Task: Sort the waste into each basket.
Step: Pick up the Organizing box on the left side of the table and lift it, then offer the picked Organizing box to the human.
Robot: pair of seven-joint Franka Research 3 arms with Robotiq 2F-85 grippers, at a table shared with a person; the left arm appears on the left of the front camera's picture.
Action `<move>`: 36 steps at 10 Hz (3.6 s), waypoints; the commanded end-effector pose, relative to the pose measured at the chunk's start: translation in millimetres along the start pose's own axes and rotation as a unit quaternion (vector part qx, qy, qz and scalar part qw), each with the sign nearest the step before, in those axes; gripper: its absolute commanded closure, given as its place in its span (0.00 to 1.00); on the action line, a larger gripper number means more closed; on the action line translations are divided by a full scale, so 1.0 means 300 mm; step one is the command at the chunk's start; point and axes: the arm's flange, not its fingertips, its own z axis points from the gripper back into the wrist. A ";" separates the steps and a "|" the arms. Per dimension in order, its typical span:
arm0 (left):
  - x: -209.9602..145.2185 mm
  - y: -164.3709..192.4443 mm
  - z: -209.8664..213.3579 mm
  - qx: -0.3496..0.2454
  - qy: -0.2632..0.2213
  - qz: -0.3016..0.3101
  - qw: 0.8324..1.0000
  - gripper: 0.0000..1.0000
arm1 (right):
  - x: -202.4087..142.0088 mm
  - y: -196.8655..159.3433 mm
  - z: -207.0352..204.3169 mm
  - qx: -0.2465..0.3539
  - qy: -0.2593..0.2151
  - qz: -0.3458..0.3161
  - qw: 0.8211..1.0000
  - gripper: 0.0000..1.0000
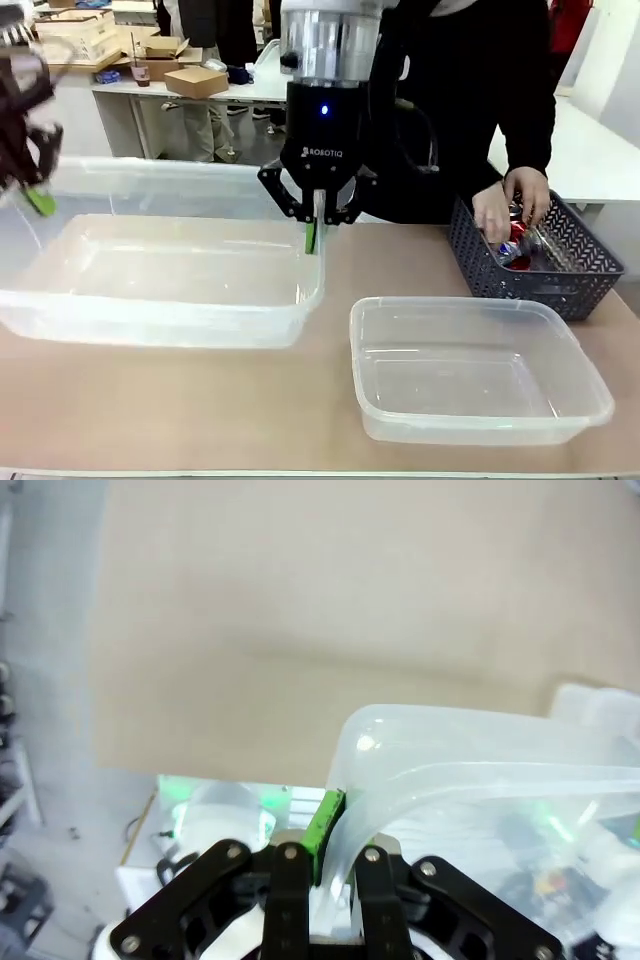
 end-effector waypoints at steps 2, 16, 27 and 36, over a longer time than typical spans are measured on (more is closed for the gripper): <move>-0.030 0.000 -0.082 0.011 -0.003 -0.006 1.000 1.00 | -0.008 -0.009 -0.032 -0.004 -0.002 -0.002 1.000 1.00; 0.266 -0.668 -0.206 -0.085 0.074 -0.036 0.993 0.94 | 0.196 -0.769 -0.142 0.070 -0.009 -0.038 0.997 0.95; 0.174 -0.651 -0.322 -0.022 0.052 -0.022 0.998 0.94 | 0.270 -0.762 -0.123 0.092 0.005 -0.011 0.996 0.95; 0.174 -0.651 -0.322 -0.022 0.052 -0.022 0.998 0.94 | 0.270 -0.762 -0.123 0.092 0.005 -0.011 0.996 0.95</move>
